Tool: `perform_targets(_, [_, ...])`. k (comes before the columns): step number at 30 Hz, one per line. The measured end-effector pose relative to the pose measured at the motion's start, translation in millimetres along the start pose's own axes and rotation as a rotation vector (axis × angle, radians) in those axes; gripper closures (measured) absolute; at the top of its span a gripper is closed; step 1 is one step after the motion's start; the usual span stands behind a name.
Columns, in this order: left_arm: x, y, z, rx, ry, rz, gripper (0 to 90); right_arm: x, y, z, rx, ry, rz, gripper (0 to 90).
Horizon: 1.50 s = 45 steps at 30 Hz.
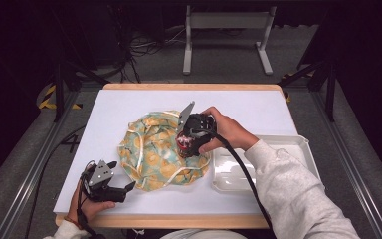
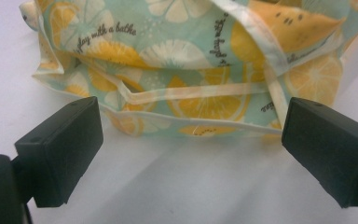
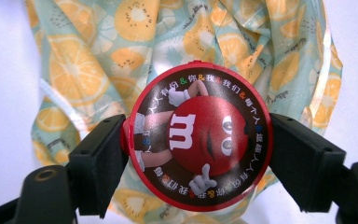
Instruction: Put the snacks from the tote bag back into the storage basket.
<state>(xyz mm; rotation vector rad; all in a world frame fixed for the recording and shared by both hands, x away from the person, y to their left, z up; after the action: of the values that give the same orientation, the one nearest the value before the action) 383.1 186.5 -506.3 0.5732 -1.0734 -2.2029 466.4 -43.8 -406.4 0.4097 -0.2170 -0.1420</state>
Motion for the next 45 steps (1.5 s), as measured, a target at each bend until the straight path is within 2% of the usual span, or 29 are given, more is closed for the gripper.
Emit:
perform_targets(8, [-0.2,-0.1,2.6,0.011,0.003,0.011,6.0,-0.6,-4.4,14.6,0.012,-0.013,-0.007,23.9])
perform_targets(12, [0.7,1.2,2.1,0.009,0.003,0.001,6.0,-1.5,-9.9,20.4,0.007,-0.023,-0.012,23.9])
perform_targets(22, [1.4,4.2,-1.9,0.002,-0.001,-0.013,6.1,-7.0,-37.4,41.0,0.007,-0.033,-0.023,23.9])
perform_targets(24, [1.0,5.0,-2.6,0.004,-0.002,-0.014,6.1,-6.6,-43.0,43.3,-0.004,-0.034,-0.031,23.9])
perform_targets(26, [0.9,5.5,-3.2,0.004,-0.001,-0.016,6.1,-3.6,-46.0,46.4,0.005,-0.050,-0.027,23.9])
perform_targets(29, [0.9,6.2,-3.7,0.006,-0.004,-0.018,6.1,-1.3,-51.0,53.3,0.019,-0.049,-0.036,23.9])
perform_targets(31, [1.1,6.5,-4.0,0.008,-0.006,-0.017,6.1,-0.9,-56.0,58.4,0.017,-0.054,-0.051,23.9])
perform_targets(35, [1.4,7.4,-5.7,0.005,-0.010,-0.023,6.1,0.6,-64.4,65.1,0.015,-0.064,-0.053,23.9])
perform_targets(45, [1.7,8.6,-6.2,0.006,-0.014,-0.025,6.1,2.5,-98.8,76.6,-0.036,-0.070,-0.089,23.9])
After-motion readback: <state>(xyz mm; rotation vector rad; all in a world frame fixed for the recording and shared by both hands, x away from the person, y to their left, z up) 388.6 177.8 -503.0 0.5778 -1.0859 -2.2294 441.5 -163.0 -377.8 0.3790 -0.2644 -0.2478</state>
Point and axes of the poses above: each handheld gripper's, and its own axes: z roughly backward along the jaws, y roughly out of its top, x roughly to its right, the point moved 9 cm from there along -z, roughly forward along the jaws, and after that the axes turned 3 degrees about -z, right-handed, at the moved point
